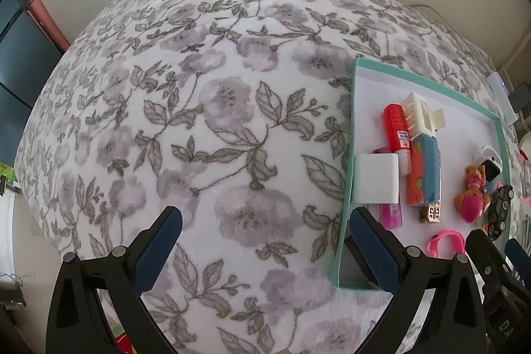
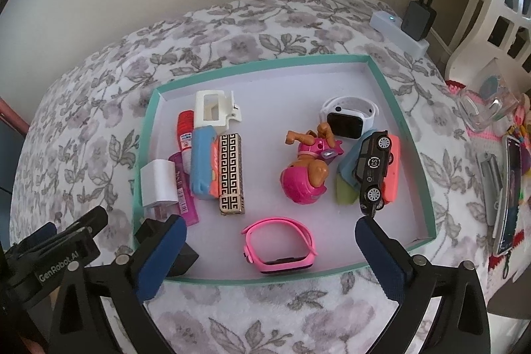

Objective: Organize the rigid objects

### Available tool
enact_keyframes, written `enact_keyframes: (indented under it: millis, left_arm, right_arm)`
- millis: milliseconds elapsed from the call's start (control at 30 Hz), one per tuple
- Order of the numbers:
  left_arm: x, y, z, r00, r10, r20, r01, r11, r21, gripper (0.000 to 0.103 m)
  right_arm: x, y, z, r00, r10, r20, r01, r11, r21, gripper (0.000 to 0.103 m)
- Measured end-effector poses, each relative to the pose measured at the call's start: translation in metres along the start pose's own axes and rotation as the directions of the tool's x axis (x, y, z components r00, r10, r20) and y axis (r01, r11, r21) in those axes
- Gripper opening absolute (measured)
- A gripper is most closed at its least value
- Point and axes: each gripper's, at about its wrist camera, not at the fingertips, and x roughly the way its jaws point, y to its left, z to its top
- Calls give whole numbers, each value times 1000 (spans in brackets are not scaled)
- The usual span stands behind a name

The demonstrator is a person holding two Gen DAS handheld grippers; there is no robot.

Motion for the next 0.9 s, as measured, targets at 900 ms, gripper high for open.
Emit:
enact_keyframes:
  millis: [900]
  left_arm:
    - [-48, 23, -27, 991, 29, 127, -31, 999, 15, 101]
  right_arm:
    - [-47, 3, -19, 994, -1, 109, 2, 1000, -15, 103]
